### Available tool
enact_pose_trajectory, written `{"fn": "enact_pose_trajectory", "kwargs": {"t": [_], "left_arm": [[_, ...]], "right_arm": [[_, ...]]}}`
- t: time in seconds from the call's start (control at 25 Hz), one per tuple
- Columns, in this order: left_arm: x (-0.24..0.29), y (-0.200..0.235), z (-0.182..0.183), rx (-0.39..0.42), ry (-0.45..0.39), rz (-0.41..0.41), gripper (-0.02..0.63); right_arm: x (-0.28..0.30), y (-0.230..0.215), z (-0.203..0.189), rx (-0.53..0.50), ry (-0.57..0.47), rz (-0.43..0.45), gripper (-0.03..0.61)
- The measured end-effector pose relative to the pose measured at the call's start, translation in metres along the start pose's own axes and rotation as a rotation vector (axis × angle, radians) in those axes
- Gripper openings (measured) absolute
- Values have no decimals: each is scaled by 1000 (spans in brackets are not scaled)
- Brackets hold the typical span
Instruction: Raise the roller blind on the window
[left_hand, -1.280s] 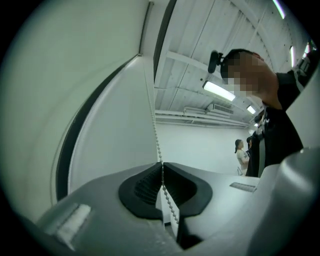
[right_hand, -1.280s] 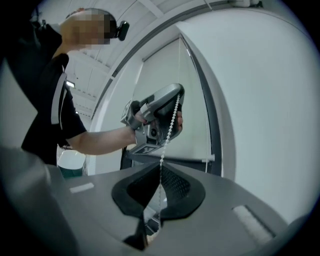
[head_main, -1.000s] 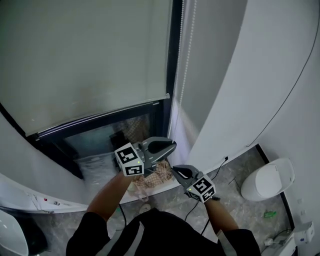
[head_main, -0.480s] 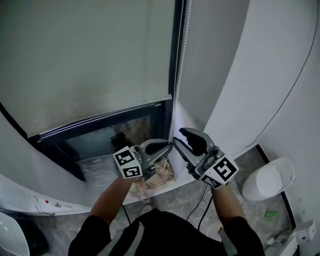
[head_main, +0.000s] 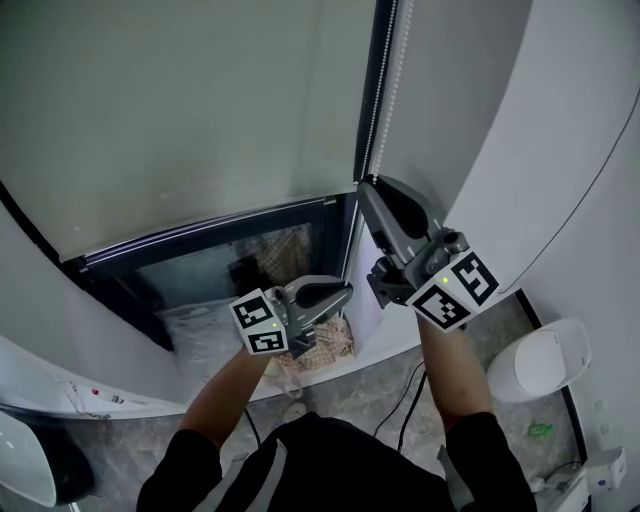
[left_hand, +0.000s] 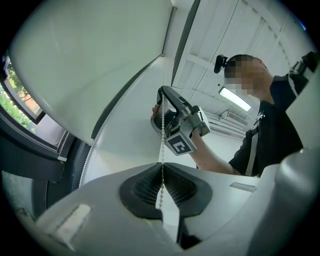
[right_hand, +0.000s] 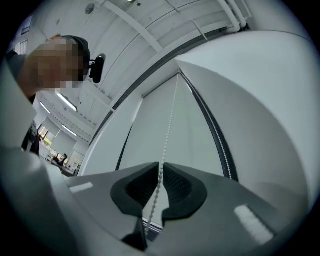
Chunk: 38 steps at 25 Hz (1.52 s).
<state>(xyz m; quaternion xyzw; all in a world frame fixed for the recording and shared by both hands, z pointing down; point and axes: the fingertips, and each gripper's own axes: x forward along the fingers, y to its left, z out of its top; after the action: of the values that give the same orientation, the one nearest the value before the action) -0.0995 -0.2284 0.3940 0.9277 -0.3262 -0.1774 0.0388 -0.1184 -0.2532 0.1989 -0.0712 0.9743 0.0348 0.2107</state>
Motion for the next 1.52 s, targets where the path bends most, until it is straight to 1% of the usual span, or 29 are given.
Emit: {"fn": "enact_pose_trajectory", "kwargs": {"t": [0.16, 0.28, 0.36, 0.44, 0.48, 0.56, 0.64, 0.68, 0.72, 0.76, 0.8, 0.84, 0.88, 0.92, 1.0, 1.04, 1.12, 1.2, 1.32, 1.4, 1.52], "left_arm": [[-1, 9, 0, 3, 7, 13, 12], [2, 10, -11, -1, 37, 16, 6], [5, 10, -28, -11, 65, 15, 6], [7, 10, -53, -11, 126, 20, 6], [5, 12, -69, -20, 165, 26, 6], [-2, 16, -112, -61, 259, 42, 6], [-16, 16, -163, -118, 362, 49, 6], [-25, 13, -184, -151, 395, 46, 6], [-35, 8, -196, -183, 405, 40, 9], [-42, 4, -199, -209, 394, 37, 44], [-47, 2, -192, -220, 366, 37, 135], [-48, 3, -177, -208, 329, 37, 147], [-44, 7, -153, -171, 286, 37, 147], [-37, 11, -124, -117, 237, 34, 152], [-16, 16, -54, 1, 134, 22, 153], [-3, 16, -17, 47, 83, 15, 153], [22, 11, 46, 101, -8, -15, 153], [45, 4, 88, 112, -69, -71, 153], [70, -9, 122, 117, -119, -150, 153], [80, -19, 131, 120, -130, -185, 153], [91, -28, 135, 138, -127, -214, 152]], "right_arm": [[2, 3, 0, -103, 23, -18, 20], [-8, 4, -1, -102, 13, -26, 18], [-20, 4, -8, -115, 29, -32, 17], [-34, 3, -26, -145, 69, -45, 17], [-41, 2, -40, -141, 95, -51, 17], [-61, 1, -78, -102, 158, -56, 17], [-85, 5, -124, -73, 235, -56, 17], [-96, 5, -143, -66, 267, -59, 17], [-105, 5, -157, -54, 285, -66, 17], [-110, 4, -163, -33, 288, -73, 17], [-112, 3, -165, -14, 284, -75, 17], [-113, 3, -163, -10, 282, -70, 17], [-113, 3, -161, -19, 283, -61, 17], [-113, 4, -159, -28, 285, -50, 17], [-114, 5, -158, -22, 284, -40, 17], [-114, 5, -157, -10, 279, -39, 17], [-114, 5, -157, 5, 271, -39, 17], [-114, 7, -156, -1, 273, -36, 17], [-115, 9, -156, -10, 283, -33, 18], [-116, 10, -157, -10, 285, -35, 18], [-118, 11, -156, -11, 286, -34, 18]]}}
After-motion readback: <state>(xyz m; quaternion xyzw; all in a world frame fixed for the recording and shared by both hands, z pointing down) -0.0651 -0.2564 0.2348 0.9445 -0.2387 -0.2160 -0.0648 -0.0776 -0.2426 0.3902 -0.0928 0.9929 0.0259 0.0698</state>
